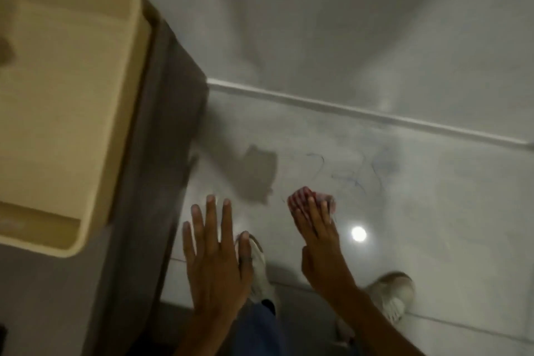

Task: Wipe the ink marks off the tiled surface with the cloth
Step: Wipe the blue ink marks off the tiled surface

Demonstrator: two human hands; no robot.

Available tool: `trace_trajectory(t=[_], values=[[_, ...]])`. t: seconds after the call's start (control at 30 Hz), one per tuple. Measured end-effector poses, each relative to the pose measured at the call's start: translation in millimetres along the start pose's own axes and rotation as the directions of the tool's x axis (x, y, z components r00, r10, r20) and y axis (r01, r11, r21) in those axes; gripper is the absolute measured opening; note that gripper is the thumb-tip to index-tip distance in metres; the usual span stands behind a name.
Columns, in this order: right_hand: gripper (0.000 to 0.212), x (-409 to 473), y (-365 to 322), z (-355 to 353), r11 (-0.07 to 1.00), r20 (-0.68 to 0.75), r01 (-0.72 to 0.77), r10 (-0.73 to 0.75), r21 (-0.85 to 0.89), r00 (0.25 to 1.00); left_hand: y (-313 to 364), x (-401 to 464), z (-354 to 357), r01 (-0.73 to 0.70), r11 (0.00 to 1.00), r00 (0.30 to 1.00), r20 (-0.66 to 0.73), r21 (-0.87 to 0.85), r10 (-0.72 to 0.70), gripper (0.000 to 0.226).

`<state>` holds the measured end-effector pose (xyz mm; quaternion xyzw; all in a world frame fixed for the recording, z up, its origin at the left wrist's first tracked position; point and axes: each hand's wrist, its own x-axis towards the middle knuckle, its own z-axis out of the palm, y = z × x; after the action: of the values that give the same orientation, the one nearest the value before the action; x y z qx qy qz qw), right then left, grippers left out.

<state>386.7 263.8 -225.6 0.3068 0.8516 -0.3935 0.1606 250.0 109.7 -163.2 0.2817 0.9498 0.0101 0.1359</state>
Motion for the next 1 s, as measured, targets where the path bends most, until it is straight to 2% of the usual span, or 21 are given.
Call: trace_trajectory(t=[0.1, 0.3, 0.4, 0.5, 0.57, 0.67, 0.73, 0.87, 1.0], values=[[0.098, -25.6, 86.3, 24.7, 0.997, 0.119, -0.05, 0.058, -0.066, 0.991, 25.9, -10.2, 55.3, -0.095, 0.995, 0.988, 0.12, -0.025, 0.098, 0.068], [0.088, -33.8, 186.9, 59.3, 0.991, -0.004, -0.127, 0.127, -0.042, 0.992, 42.4, 5.3, 166.6, -0.23, 0.971, 0.963, 0.16, 0.063, 0.218, 0.07], [0.088, -17.6, 226.9, 81.0, 0.982, -0.135, -0.184, 0.179, -0.026, 0.975, 34.3, 38.3, 223.3, -0.27, 0.958, 0.959, 0.116, 0.093, 0.259, 0.069], [0.086, 3.0, 265.7, 99.1, 0.977, -0.256, -0.204, 0.182, -0.059, 0.949, 20.5, 84.7, 270.5, -0.214, 0.975, 0.976, 0.055, 0.059, 0.211, 0.068], [0.078, 14.7, 289.4, 107.9, 0.975, -0.264, -0.195, 0.163, -0.102, 0.951, 11.4, 106.5, 296.5, -0.173, 0.984, 0.985, 0.019, 0.035, 0.173, 0.067], [0.079, 31.1, 310.1, 118.9, 0.971, -0.259, -0.223, 0.194, -0.086, 0.946, 5.5, 120.9, 326.6, -0.108, 0.994, 0.994, 0.0, -0.028, 0.108, 0.063], [0.074, 47.4, 318.4, 122.5, 0.966, -0.322, -0.237, 0.195, -0.098, 0.927, 8.0, 123.2, 340.8, -0.059, 0.996, 0.998, -0.032, -0.072, 0.057, 0.061], [0.069, 95.7, 321.6, 103.8, 0.943, -0.458, -0.296, 0.197, -0.154, 0.867, 5.5, 125.4, 361.6, -0.046, 0.996, 0.986, -0.166, -0.07, 0.033, 0.061], [0.067, 149.3, 324.4, 69.2, 0.939, -0.529, -0.261, 0.107, -0.226, 0.842, 1.4, 127.3, 374.0, -0.07, 0.996, 0.963, -0.266, -0.061, 0.052, 0.059]])
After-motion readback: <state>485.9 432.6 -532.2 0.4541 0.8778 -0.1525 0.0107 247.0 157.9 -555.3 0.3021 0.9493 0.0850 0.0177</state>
